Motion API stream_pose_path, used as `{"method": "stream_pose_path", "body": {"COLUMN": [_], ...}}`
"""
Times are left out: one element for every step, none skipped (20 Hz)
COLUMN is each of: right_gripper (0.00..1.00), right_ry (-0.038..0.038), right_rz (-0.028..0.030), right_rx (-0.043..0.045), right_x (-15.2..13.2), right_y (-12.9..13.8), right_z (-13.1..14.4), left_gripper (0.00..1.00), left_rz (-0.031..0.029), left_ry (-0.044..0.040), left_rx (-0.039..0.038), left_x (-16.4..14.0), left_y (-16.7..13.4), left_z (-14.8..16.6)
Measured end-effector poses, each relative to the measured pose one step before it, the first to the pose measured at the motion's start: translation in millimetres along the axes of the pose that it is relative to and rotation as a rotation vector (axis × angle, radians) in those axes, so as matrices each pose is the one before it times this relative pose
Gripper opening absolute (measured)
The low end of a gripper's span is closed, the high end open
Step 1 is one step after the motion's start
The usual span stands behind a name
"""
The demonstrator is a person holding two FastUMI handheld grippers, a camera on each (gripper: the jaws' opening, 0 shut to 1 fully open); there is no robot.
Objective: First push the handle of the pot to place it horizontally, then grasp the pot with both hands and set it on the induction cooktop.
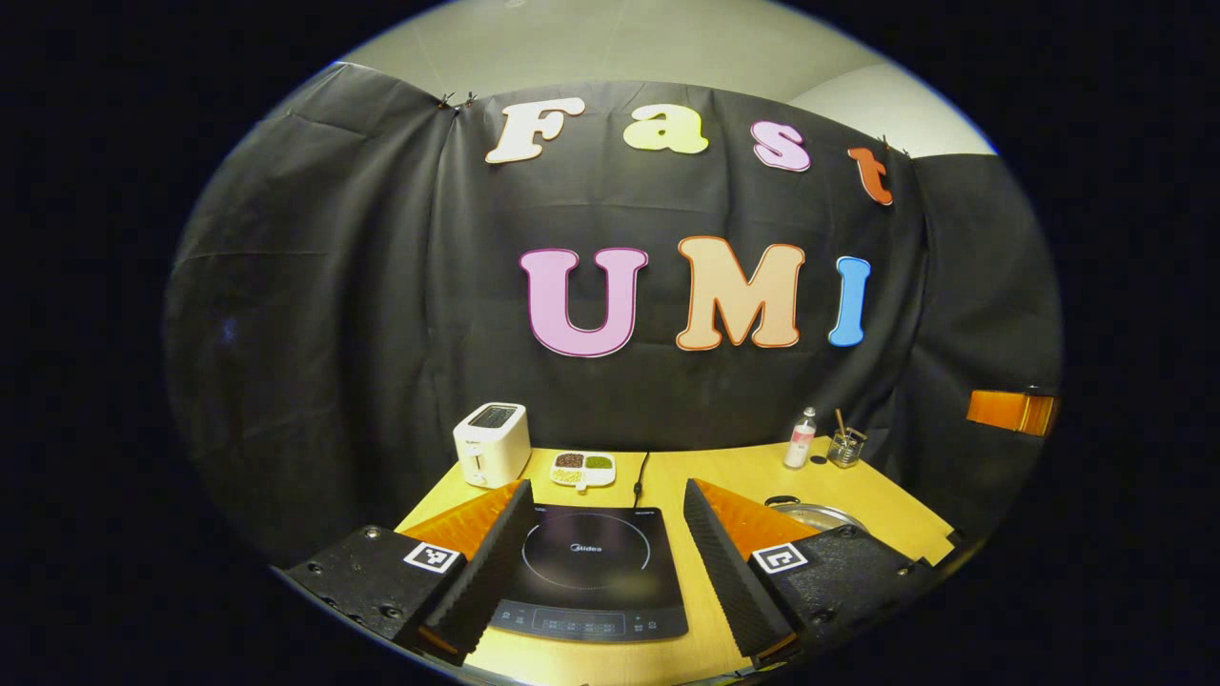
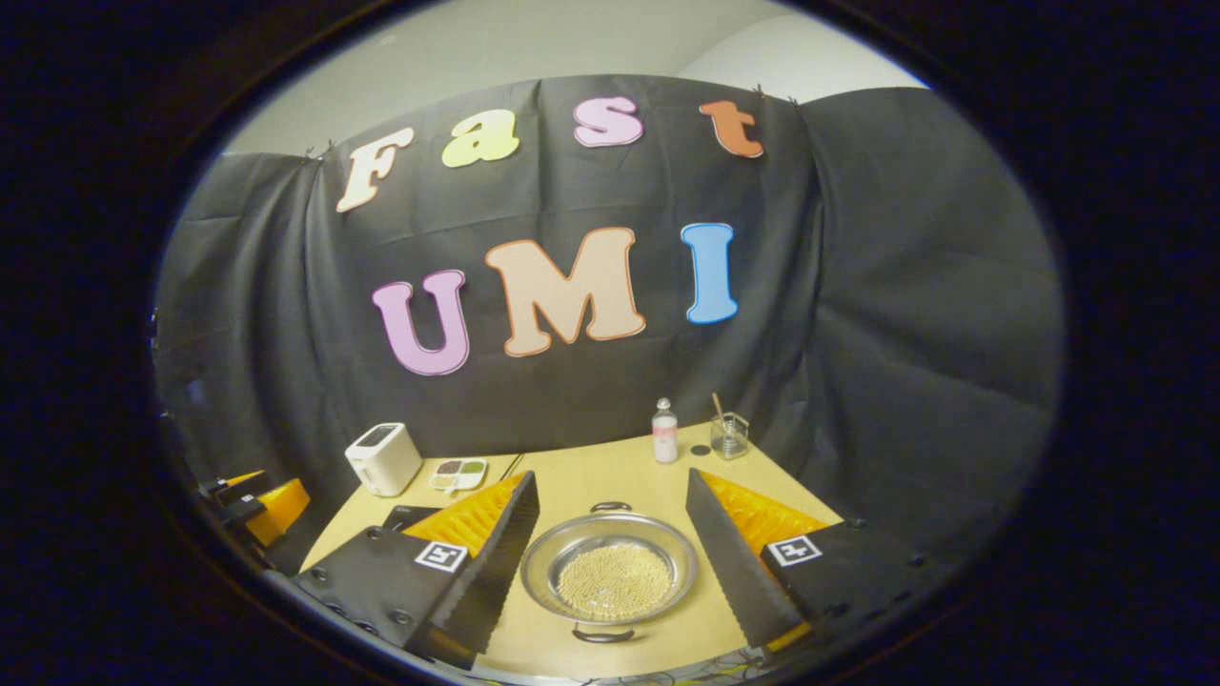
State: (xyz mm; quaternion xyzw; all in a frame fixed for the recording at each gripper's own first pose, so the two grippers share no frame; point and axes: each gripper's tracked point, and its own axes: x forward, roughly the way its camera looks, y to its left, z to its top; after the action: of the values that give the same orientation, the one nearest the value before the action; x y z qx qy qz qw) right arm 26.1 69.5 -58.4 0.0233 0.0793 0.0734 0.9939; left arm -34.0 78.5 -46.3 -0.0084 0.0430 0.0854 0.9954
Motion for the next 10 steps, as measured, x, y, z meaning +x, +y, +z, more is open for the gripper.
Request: {"method": "stream_pose_path", "body": {"right_gripper": [0.98, 0.95, 0.85, 0.74, 0.67, 0.53, 0.57, 0.34, 0.29, 0.22], "right_ry": [0.01318, 0.01365, 0.01257, 0.00667, 0.00771, 0.00715, 0.00998, 0.00755, 0.00731, 0.00969], "right_rz": [-0.00010, 0.00125, 0.00348, 0.00427, 0.01051, 0.00769, 0.00336, -0.00300, -0.00341, 0.00176], "right_rx": [0.00882, 0.01141, 0.01465, 0.01678, 0.01437, 0.01257, 0.00625, 0.00074, -0.00269, -0.00688], "right_x": [1.54, 2.69, 1.33, 1.76, 0.54, 1.95, 1.20, 1.03, 0.80, 0.04], "right_y": [1.32, 2.23, 2.86, 2.49, 3.17, 3.52, 1.08, 0.72, 1.04, 3.27], "right_z": [-5.62, -3.80, -5.31, -2.25, -3.63, -2.97, -4.46, -3.05, -3.72, -4.12], "left_gripper": [0.96, 0.92, 0.92, 0.96, 0.95, 0.95, 0.95, 0.95, 0.95, 0.99], "left_rz": [0.00253, 0.00342, 0.00007, 0.00030, -0.00178, -0.00063, 0.00132, -0.00431, -0.00434, -0.00300], "left_ry": [0.00110, 0.00287, 0.00344, 0.00293, 0.00111, 0.00103, -0.00177, -0.00099, 0.00290, 0.00543], "left_rx": [0.00386, 0.00365, 0.00422, 0.00415, 0.00357, 0.00305, 0.00028, -0.00130, 0.00006, 0.00358], "left_x": [-1.51, -0.11, -0.40, -0.25, -0.35, -0.39, -0.38, 0.84, 0.29, -0.07], "left_y": [2.48, 2.41, 1.29, 2.32, 2.26, 1.64, 2.41, 1.32, 0.14, 0.99], "left_z": [-1.46, -1.37, -1.65, -0.62, -0.98, -1.17, -0.78, 0.69, -2.39, -2.49]}}
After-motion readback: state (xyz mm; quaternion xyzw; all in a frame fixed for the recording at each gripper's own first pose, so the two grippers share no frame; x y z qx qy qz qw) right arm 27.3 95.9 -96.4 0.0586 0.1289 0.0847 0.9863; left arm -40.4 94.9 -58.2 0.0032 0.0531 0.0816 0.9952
